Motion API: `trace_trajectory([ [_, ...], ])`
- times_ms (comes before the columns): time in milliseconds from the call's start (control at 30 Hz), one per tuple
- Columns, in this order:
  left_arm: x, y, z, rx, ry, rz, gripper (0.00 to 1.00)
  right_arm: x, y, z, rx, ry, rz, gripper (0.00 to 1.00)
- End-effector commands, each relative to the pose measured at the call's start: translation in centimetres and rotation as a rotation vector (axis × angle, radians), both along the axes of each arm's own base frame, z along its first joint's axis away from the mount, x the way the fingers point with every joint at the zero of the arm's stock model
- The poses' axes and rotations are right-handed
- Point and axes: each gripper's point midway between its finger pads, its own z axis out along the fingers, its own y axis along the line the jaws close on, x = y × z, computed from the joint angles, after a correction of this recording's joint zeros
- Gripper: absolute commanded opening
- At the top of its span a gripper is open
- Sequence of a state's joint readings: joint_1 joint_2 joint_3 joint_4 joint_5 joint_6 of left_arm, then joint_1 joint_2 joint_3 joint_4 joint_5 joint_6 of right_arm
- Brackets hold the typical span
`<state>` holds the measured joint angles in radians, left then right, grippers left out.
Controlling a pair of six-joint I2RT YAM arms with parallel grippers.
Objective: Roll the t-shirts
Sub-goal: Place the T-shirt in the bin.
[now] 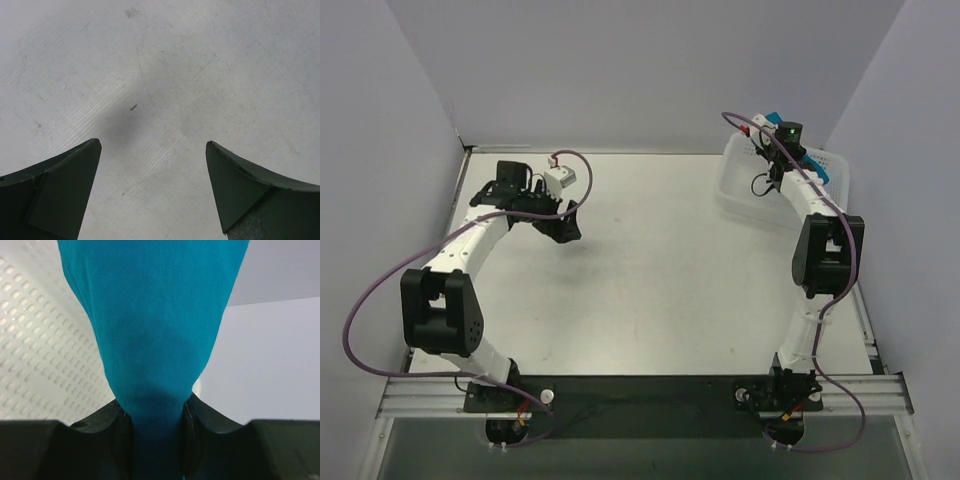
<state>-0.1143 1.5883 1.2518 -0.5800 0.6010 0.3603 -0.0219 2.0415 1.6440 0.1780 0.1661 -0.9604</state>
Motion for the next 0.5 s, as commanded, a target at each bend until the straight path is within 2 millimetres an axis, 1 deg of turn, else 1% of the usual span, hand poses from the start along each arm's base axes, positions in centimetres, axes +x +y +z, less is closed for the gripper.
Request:
trace_trajectory([
  [0, 1.9, 1.2, 0.7, 0.056, -0.040, 0.034, 0.97, 1.9, -1.5, 2.8, -0.027, -0.081, -0.027, 0.00],
  [33, 2.2, 1.2, 0.9, 0.058, -0.050, 0.032, 0.97, 1.7, -2.3, 3.0, 0.006, -0.100, -0.104, 0.00],
  [67, 2.3, 1.3, 0.7, 0.062, -0.044, 0.036, 0.98, 1.4, -2.5, 2.2, 0.021, -0.068, -0.137, 0.00],
  [100, 2.4, 1.3, 0.7, 0.067, -0.047, 0.040, 0.97, 1.8, -2.7, 2.5, 0.032, -0.076, -0.161, 0.00],
  [200, 2.7, 1.5, 0.5, 0.074, -0.047, 0.047, 0.97, 1.4, -2.5, 1.3, 0.039, -0.041, -0.207, 0.00],
  [267, 2.6, 1.5, 0.4, 0.074, -0.043, 0.048, 0.97, 1.4, -1.7, 0.5, 0.060, -0.032, -0.194, 0.00],
  [300, 2.5, 1.5, 0.4, 0.073, -0.040, 0.049, 0.97, 1.3, -1.4, 1.1, 0.074, -0.044, -0.178, 0.00],
  [333, 2.4, 1.5, 0.4, 0.073, -0.040, 0.047, 0.97, 1.0, -1.1, 0.2, 0.082, -0.030, -0.157, 0.00],
  [367, 2.3, 1.5, 0.3, 0.073, -0.038, 0.047, 0.97, 0.9, -0.8, 0.1, 0.053, -0.015, -0.113, 0.00],
  [400, 2.3, 1.5, 0.2, 0.073, -0.034, 0.049, 0.97, 0.9, -0.2, 0.6, 0.047, -0.016, -0.058, 0.00],
  [433, 2.2, 1.4, 0.1, 0.071, -0.033, 0.045, 0.97, 0.8, 0.1, 0.1, 0.026, 0.007, -0.014, 0.00],
  [467, 2.2, 1.4, 0.1, 0.067, -0.032, 0.043, 0.97, 0.2, 0.0, -1.3, 0.006, 0.051, 0.015, 0.00],
])
